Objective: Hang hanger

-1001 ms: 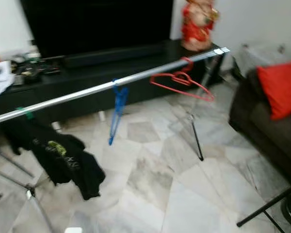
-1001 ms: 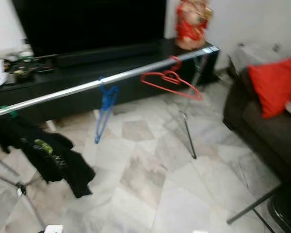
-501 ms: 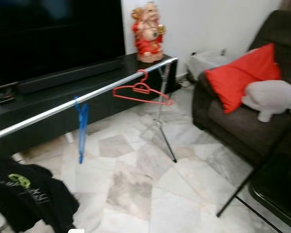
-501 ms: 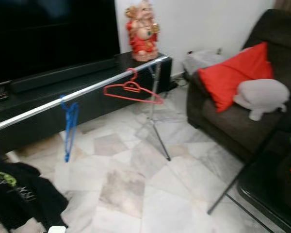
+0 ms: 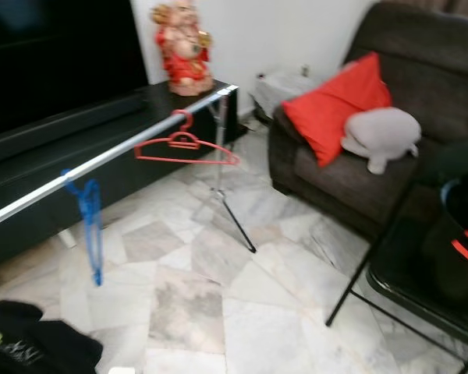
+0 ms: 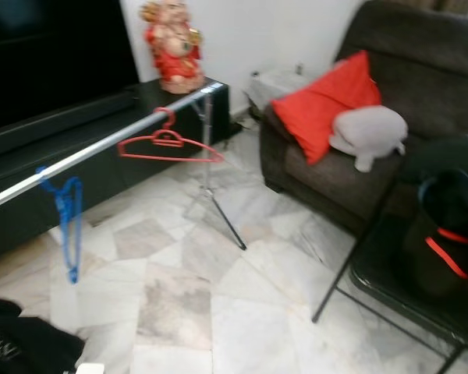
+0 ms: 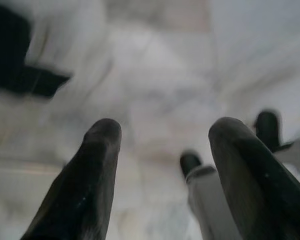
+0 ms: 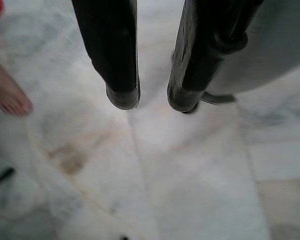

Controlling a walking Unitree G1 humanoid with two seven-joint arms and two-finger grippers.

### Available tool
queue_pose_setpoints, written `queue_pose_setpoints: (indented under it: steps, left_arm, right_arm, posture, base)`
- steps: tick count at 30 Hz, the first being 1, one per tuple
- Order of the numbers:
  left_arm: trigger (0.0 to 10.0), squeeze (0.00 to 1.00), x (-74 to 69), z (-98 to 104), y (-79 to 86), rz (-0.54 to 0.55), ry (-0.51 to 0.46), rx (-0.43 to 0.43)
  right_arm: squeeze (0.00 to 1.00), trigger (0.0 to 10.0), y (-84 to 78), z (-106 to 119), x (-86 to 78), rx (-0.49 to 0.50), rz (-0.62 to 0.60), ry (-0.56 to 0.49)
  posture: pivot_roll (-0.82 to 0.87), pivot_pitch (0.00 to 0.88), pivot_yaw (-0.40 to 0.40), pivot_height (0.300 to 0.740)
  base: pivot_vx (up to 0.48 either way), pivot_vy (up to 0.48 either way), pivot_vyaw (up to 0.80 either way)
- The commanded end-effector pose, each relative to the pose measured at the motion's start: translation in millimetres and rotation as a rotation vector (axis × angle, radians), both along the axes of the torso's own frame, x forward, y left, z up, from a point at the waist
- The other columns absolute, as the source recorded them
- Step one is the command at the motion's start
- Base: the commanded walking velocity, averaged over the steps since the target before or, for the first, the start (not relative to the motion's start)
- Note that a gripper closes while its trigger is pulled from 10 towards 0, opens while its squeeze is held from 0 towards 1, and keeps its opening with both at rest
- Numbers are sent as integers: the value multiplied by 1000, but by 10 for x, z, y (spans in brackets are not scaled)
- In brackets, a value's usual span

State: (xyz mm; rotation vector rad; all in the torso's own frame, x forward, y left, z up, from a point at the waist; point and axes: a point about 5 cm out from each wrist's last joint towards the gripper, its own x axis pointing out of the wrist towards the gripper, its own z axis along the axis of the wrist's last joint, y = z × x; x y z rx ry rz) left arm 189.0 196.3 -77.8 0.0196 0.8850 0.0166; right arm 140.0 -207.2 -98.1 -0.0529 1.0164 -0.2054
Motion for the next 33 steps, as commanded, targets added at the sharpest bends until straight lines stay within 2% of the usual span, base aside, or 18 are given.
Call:
queue_pose_setpoints:
  steps: [1,12,19,29,33]
  left_arm:
    - [10000,0,-127,-54,71,21,44,4]
    - [10000,0,-170,-72,95,35,60,-2]
    - [10000,0,-170,-68,110,35,56,-4]
    - [10000,0,-169,-68,109,33,57,-6]
    - [10000,0,-162,-65,104,35,54,-11]
  right_arm:
    - [0,10000,41,7,37,7,5,-12]
    - [0,10000,30,23,74,1,23,-18]
    - [0,10000,-30,37,84,-3,7,-27]
    - [0,10000,64,24,87,5,15,-29]
    - [0,10000,71,43,128,5,19,-53]
  posture:
    - [-40,32,59,740]
    - [-36,46,61,740]
    - [-37,56,66,740]
    - [-35,56,64,740]
    - [-34,55,61,740]
  base:
    - [0,0,-756]
    - [0,0,-757]
    - [0,0,-763]
    - [0,0,-759]
    - [0,0,0]
